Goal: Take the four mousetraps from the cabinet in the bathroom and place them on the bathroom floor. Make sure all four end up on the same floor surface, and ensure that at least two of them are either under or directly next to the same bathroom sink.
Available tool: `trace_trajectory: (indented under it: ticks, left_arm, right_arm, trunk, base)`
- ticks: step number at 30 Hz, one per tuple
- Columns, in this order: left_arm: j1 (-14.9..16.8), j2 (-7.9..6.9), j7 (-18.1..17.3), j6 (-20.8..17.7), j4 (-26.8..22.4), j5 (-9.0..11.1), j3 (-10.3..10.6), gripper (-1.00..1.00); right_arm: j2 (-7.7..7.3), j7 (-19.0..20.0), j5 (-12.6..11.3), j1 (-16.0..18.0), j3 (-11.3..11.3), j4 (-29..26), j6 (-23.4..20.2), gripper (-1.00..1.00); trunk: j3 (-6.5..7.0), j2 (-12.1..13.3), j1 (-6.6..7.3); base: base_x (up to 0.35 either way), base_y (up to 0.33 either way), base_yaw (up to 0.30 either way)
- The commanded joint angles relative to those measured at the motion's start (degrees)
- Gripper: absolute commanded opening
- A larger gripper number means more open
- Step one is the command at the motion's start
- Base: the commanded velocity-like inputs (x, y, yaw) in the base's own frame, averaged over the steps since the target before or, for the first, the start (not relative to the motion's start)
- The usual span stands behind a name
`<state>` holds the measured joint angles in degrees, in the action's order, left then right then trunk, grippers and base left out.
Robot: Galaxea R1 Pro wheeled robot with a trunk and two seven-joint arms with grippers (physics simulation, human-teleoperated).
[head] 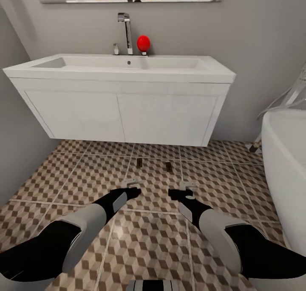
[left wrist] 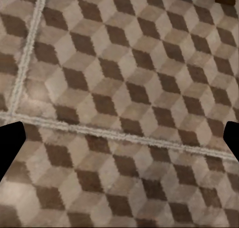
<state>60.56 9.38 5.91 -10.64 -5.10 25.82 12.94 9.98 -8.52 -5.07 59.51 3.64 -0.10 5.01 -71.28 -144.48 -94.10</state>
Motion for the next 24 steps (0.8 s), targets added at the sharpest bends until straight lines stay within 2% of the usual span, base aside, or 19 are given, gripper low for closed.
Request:
trace_trajectory:
  ticks: [1, 6, 13, 19, 24]
  left_arm:
    - [0.0, -0.01, 0.32, -0.33, -0.13, 0.56, 0.48, 1.0]
    - [0.0, -0.38, 0.36, -2.12, 1.05, 0.55, 0.14, 1.0]
    - [-0.02, -0.73, 0.4, -2.87, 4.05, 0.5, 0.01, 1.0]
    - [-0.23, -2.08, 0.39, -3.06, 5.24, 0.48, -0.02, 1.0]
    - [-0.44, -2.89, 0.37, -3.12, 5.5, 0.5, -0.02, 1.0]
  right_arm:
    - [0.02, -0.14, -0.54, 0.03, 0.39, 0.07, 0.19, 1.0]
    - [0.02, -0.11, -0.52, -0.1, 0.4, 0.15, -2.49, 1.0]
    - [0.02, -0.15, -0.54, -1.48, 0.4, 0.18, -3.65, 1.0]
    - [0.02, -0.16, -0.55, -3.99, 0.38, 0.08, -3.91, 1.0]
    - [0.02, -0.23, -0.55, -4.7, 0.39, 0.04, -4.02, 1.0]
  trunk:
    - [0.19, 0.0, 0.03]
    - [1.29, 0.07, 0.16]
    - [2.84, 0.16, 0.34]
    - [4.17, 0.24, 0.5]
    - [5.28, 0.31, 0.63]
  base:
    - [0.0, 0.0, 0.0]
    - [0.0, 0.0, 0.0]
    - [0.0, 0.0, 0.0]
    - [0.0, 0.0, 0.0]
    - [0.0, 0.0, 0.0]
